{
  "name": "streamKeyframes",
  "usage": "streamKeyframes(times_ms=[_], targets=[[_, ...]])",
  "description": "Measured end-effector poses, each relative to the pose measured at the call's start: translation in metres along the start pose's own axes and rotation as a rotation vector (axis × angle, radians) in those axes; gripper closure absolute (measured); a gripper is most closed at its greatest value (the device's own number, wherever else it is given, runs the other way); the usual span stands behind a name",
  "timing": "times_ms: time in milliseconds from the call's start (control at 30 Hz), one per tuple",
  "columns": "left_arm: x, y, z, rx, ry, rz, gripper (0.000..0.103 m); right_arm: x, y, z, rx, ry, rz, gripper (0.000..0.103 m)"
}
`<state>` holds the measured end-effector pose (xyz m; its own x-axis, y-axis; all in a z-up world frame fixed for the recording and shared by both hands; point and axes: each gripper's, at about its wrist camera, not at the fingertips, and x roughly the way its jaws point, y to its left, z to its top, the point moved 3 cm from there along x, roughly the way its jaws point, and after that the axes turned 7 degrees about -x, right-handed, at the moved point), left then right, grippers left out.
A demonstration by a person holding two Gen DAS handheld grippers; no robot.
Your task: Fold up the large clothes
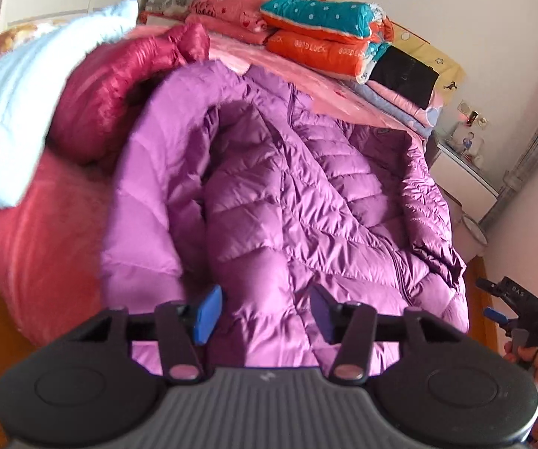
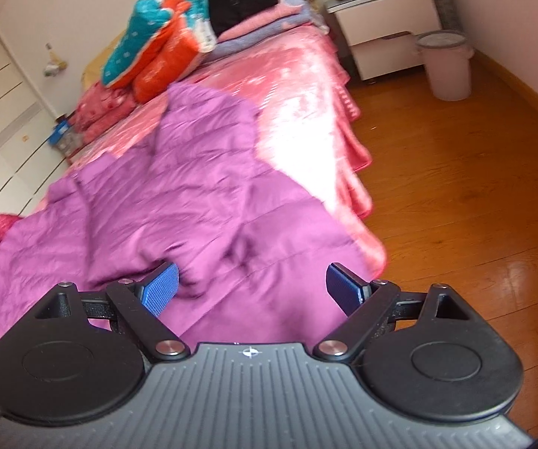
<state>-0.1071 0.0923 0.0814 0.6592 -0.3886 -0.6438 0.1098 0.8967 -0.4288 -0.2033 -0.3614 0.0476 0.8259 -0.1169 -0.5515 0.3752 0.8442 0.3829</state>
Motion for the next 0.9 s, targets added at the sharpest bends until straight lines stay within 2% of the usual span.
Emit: streamKeyframes(times_ms=[167, 267, 433, 567, 700, 900], targets=[[0.033, 0.005, -0.001, -0.027, 0.044, 0.008, 0.043, 0.016, -0.032, 0.009, 0.062, 0.012, -0.039, 0.000], [0.047, 0.008, 0.001, -0.042, 0.060, -0.010, 0.040, 0.029, -0.053, 0.015, 0.139, 0.025, -0.004, 0.000], [0.066, -0.001, 0.001, -0.024, 0.081, -0.041, 0.028, 0.056, -0.068, 0.022, 0.205, 0.057, 0.078, 0.000], [0.079, -0.006, -0.001, -0.016, 0.097, -0.062, 0.022, 0.079, -0.073, 0.029, 0.201, 0.076, 0.122, 0.000], [0.090, -0.005, 0.000, -0.037, 0.105, -0.090, 0.011, 0.102, -0.074, 0.038, 0.182, 0.083, 0.166, 0.000], [0.100, -0.008, -0.005, -0.016, 0.095, -0.064, 0.011, 0.129, -0.070, 0.031, 0.144, 0.186, 0.258, 0.000]])
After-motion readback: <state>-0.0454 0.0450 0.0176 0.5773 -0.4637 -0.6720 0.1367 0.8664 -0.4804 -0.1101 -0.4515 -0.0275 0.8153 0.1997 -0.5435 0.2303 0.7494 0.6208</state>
